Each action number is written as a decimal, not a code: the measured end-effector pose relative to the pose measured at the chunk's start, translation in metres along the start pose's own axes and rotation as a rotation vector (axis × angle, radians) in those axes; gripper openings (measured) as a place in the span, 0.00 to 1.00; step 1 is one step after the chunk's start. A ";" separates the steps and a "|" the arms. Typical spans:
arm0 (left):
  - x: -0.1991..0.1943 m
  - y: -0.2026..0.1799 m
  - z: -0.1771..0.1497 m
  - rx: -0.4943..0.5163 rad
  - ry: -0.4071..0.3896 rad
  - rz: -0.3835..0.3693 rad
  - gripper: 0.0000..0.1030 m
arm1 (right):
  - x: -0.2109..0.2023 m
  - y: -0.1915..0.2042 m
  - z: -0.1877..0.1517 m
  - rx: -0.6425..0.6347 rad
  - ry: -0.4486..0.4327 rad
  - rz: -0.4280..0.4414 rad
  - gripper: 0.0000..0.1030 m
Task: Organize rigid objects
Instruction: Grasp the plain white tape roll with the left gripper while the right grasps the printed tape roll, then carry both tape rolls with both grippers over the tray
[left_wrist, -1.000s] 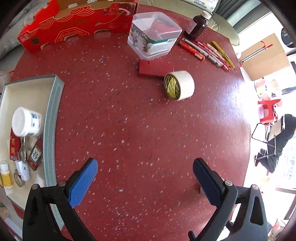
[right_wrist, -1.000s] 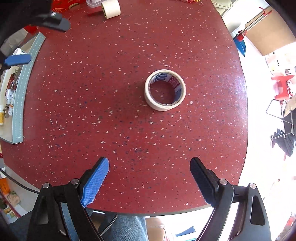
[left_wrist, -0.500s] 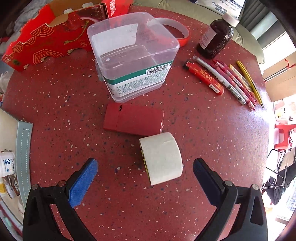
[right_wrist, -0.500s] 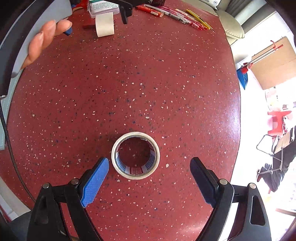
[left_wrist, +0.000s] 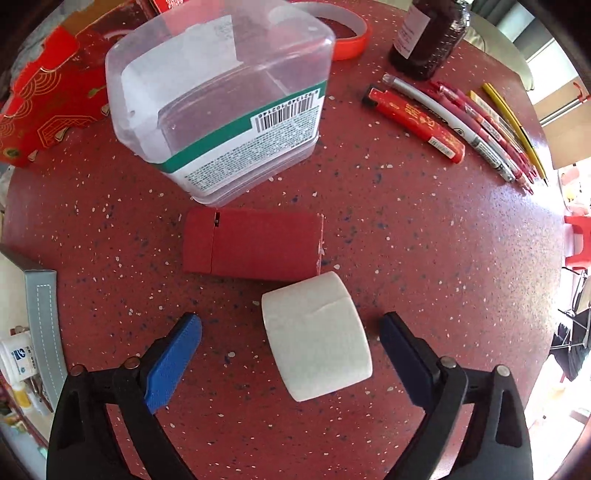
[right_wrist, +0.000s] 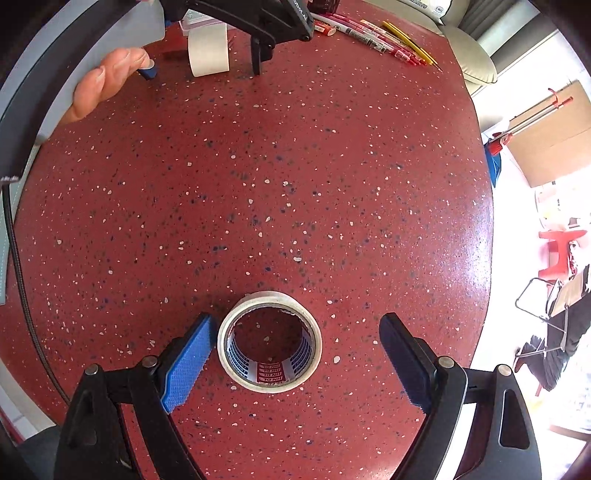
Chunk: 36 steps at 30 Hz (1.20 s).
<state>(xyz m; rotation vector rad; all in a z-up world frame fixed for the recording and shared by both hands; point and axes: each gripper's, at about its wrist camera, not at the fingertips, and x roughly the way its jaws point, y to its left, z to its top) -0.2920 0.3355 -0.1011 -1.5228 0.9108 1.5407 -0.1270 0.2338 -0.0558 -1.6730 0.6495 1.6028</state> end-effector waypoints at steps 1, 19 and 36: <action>-0.001 -0.003 -0.002 0.010 -0.008 -0.002 0.85 | 0.001 0.002 0.002 -0.010 0.000 -0.003 0.88; -0.066 0.047 -0.142 0.325 -0.025 -0.108 0.31 | -0.015 -0.014 -0.042 0.168 0.055 0.166 0.52; -0.122 0.131 -0.294 0.466 0.032 -0.184 0.31 | -0.031 -0.026 -0.113 0.582 0.144 0.353 0.50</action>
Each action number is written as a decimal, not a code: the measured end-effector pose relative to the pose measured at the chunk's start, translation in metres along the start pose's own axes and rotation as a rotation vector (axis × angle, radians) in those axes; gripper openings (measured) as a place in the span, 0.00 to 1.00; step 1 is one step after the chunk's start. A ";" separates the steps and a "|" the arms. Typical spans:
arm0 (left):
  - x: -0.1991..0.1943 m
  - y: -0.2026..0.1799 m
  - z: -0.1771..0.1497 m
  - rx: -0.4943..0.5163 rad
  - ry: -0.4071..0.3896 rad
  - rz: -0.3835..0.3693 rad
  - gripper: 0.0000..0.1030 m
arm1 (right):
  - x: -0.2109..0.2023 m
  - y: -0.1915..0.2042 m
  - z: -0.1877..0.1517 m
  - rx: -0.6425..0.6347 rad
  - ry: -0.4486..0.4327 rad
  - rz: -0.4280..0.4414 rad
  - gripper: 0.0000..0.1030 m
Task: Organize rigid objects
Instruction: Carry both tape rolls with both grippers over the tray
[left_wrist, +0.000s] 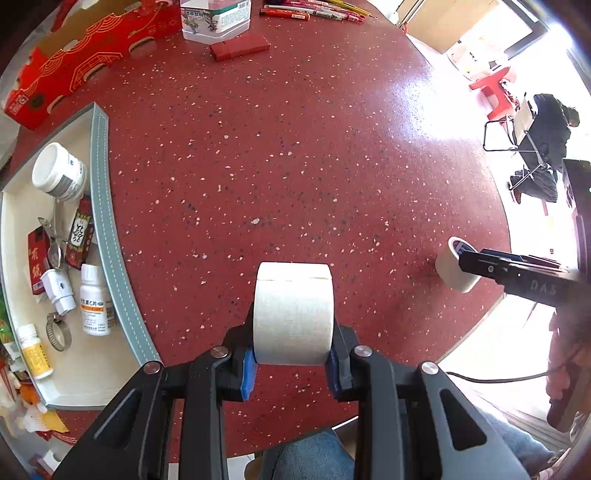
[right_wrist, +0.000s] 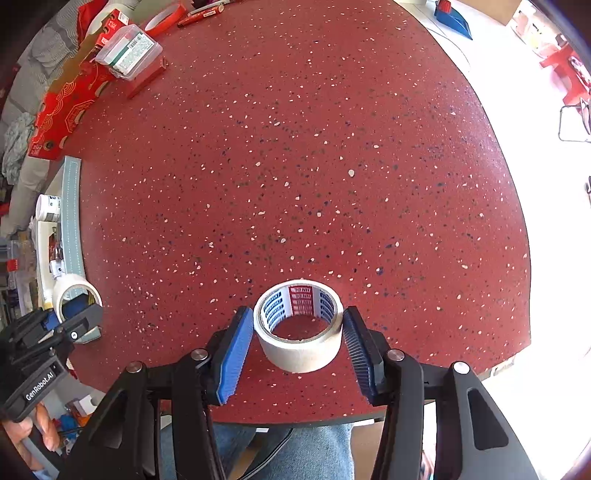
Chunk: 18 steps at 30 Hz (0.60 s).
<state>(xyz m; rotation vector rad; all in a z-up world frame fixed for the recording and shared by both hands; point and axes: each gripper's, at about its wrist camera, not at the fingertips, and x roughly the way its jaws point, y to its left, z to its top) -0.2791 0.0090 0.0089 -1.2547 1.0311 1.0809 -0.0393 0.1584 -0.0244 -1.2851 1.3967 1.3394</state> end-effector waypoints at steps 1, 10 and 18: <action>-0.005 0.002 -0.006 0.003 -0.009 0.002 0.31 | -0.001 0.000 -0.001 0.014 0.002 0.009 0.36; -0.020 0.074 0.025 -0.048 -0.039 0.002 0.31 | 0.008 0.018 -0.006 -0.048 0.020 -0.122 0.67; -0.015 0.056 0.035 -0.040 -0.043 0.002 0.31 | 0.024 0.053 -0.010 -0.201 0.009 -0.229 0.81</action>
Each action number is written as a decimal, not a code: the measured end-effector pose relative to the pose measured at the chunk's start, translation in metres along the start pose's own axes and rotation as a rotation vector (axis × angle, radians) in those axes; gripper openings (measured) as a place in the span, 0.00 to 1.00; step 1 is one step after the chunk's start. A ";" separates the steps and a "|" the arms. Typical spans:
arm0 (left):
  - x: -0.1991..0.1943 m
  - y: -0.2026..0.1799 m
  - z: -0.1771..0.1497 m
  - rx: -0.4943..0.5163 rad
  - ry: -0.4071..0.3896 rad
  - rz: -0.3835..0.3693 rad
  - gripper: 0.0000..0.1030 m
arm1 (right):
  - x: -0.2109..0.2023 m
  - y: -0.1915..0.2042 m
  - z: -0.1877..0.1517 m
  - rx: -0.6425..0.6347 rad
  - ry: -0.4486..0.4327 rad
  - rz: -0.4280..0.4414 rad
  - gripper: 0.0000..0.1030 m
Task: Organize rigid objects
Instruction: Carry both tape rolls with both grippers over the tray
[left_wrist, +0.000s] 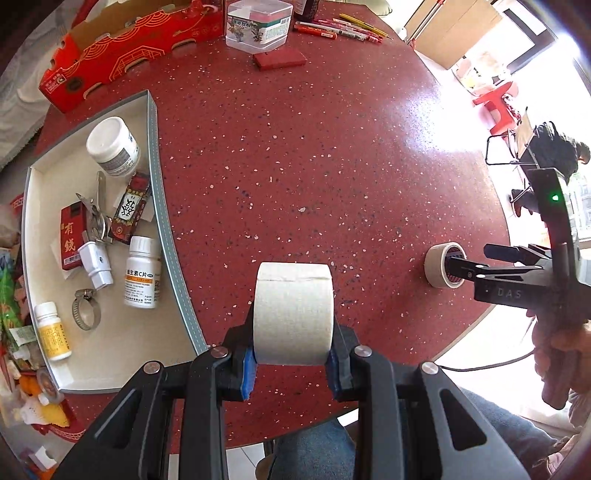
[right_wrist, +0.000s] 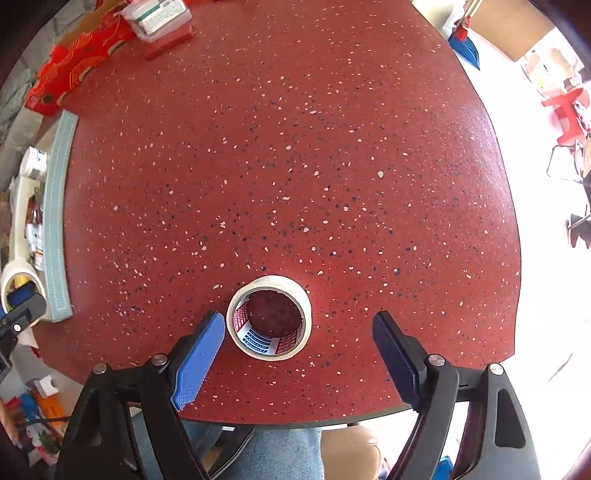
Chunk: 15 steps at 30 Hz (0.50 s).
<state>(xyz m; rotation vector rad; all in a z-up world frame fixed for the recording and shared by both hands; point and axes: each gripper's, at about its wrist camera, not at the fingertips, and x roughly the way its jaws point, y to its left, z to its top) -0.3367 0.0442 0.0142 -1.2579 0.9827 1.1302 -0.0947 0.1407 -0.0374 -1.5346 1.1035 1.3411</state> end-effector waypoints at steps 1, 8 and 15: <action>-0.002 0.002 -0.001 -0.003 0.001 0.000 0.31 | 0.006 0.005 0.002 -0.016 0.013 -0.005 0.81; -0.004 0.005 -0.005 -0.018 0.002 0.018 0.31 | 0.030 0.033 0.005 -0.053 0.103 -0.016 0.30; -0.011 0.014 -0.012 -0.042 -0.014 0.015 0.31 | -0.009 0.044 -0.002 -0.041 0.044 0.067 0.30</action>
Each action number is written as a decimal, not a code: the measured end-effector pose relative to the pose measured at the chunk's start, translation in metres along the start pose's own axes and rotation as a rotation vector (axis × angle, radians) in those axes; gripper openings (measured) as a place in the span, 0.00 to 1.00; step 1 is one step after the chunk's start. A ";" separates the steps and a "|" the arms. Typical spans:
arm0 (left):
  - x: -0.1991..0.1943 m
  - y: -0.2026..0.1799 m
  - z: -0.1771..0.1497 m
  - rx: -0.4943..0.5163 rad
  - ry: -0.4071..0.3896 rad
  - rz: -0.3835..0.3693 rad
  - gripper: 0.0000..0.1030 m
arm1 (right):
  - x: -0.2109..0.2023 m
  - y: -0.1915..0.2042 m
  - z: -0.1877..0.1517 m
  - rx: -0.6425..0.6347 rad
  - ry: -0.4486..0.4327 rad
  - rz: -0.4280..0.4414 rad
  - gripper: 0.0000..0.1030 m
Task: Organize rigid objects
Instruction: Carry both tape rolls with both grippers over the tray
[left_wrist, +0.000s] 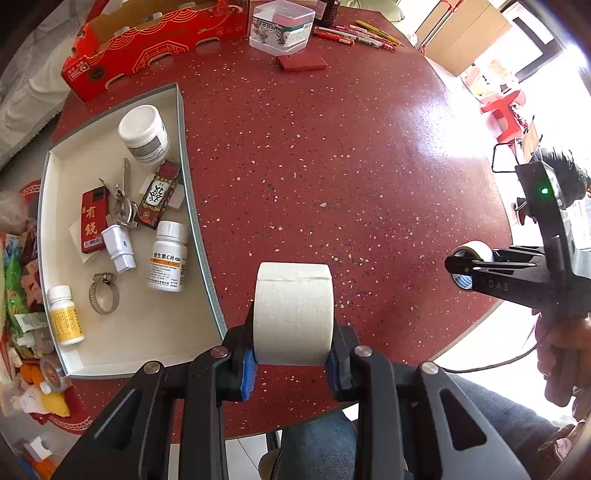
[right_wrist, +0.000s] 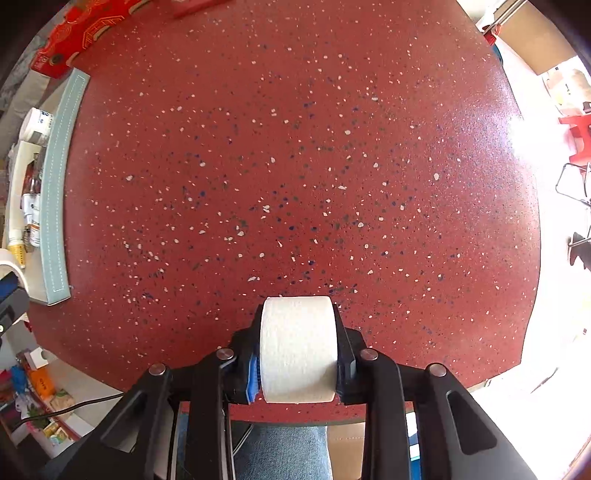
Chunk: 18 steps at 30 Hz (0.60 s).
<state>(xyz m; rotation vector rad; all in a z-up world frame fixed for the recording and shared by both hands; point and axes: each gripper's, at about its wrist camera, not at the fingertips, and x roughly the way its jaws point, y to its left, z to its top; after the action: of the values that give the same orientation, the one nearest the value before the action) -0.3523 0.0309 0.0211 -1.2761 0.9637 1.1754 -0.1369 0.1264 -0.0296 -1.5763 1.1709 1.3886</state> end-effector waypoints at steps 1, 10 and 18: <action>-0.001 0.002 -0.001 -0.005 -0.005 -0.001 0.31 | -0.007 -0.001 0.005 0.000 -0.009 0.010 0.30; -0.016 0.029 -0.014 -0.090 -0.050 -0.007 0.31 | -0.049 0.059 0.010 -0.140 -0.076 0.037 0.30; -0.025 0.058 -0.028 -0.164 -0.091 0.000 0.31 | -0.061 0.108 0.018 -0.314 -0.108 0.014 0.30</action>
<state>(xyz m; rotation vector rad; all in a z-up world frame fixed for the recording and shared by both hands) -0.4113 -0.0038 0.0325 -1.3388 0.8144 1.3230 -0.2445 0.1177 0.0331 -1.6815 0.9346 1.7100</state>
